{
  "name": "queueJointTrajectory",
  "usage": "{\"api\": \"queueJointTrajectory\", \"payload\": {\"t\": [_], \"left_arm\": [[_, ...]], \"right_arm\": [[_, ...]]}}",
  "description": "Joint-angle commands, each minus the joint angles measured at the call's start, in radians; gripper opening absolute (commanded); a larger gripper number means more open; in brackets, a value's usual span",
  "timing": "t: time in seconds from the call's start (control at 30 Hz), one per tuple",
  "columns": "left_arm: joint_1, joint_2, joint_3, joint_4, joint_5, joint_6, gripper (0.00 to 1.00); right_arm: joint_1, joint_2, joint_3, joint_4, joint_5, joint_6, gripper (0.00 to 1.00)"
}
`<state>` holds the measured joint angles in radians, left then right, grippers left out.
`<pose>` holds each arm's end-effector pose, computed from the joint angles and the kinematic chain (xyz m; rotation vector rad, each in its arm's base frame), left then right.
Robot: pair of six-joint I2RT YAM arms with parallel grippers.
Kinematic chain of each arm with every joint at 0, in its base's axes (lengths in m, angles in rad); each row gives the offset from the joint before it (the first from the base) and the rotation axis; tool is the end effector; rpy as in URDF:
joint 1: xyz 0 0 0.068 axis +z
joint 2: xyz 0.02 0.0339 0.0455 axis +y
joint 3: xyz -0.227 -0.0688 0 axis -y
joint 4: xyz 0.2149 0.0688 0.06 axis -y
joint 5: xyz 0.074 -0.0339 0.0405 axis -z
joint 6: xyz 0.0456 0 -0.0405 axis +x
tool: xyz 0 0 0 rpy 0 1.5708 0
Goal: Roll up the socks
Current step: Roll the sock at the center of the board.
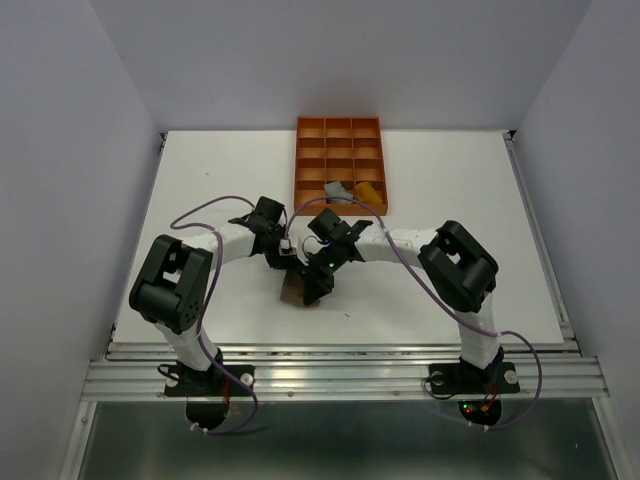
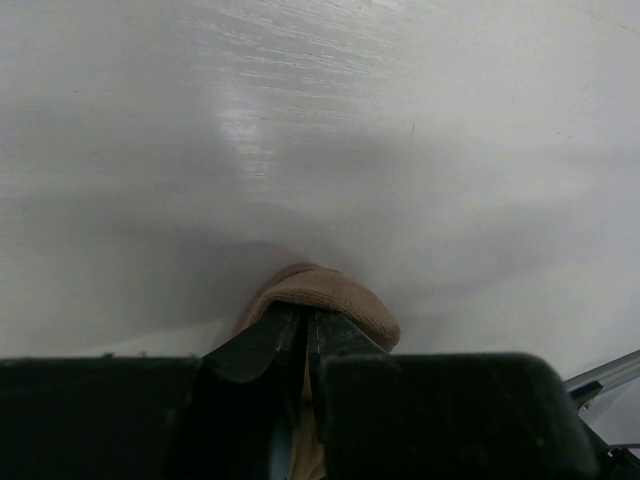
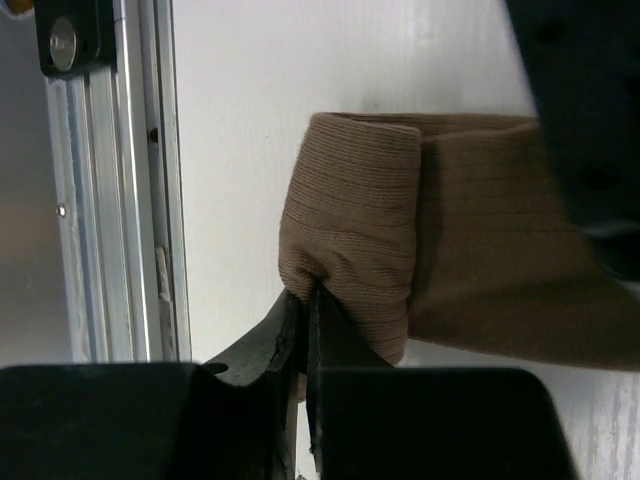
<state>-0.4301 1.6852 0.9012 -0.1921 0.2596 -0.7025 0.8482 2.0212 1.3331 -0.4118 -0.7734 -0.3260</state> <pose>0.2738 -0.1385 0.1320 -0.2578 2.6706 -0.7361 0.2217 0.2996 0.1327 -1.6776 2.0556 1.2024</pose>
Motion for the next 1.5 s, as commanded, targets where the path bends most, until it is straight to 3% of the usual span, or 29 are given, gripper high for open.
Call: {"api": "queueJointTrajectory", "payload": {"t": [0.0,0.17,0.37,0.7,1.13,1.33,1.43,1.47], "left_arm": [[-0.019,-0.054,-0.030,-0.004,-0.103,0.055,0.17],[-0.021,-0.071,-0.041,0.000,-0.111,0.067,0.17],[-0.022,-0.079,-0.048,0.014,-0.109,0.083,0.17],[-0.022,-0.059,-0.038,0.025,-0.105,0.049,0.18],[-0.009,-0.114,-0.111,0.057,-0.085,-0.045,0.17],[-0.006,-0.157,-0.136,0.066,-0.098,-0.055,0.24],[0.001,-0.191,-0.136,0.045,-0.118,-0.051,0.31],[0.004,-0.203,-0.139,0.045,-0.122,-0.054,0.39]], "right_arm": [[-0.040,0.076,0.046,0.041,0.074,0.220,0.01],[-0.083,0.111,0.078,0.051,-0.058,0.317,0.01],[-0.092,0.125,0.110,0.053,-0.096,0.409,0.01],[-0.092,0.197,0.064,0.077,0.045,0.456,0.01],[-0.051,0.149,-0.078,0.182,0.242,0.528,0.01],[-0.051,0.149,-0.106,0.192,0.289,0.565,0.01],[-0.051,0.137,-0.103,0.192,0.318,0.579,0.01],[-0.051,0.136,-0.101,0.192,0.324,0.581,0.01]]}}
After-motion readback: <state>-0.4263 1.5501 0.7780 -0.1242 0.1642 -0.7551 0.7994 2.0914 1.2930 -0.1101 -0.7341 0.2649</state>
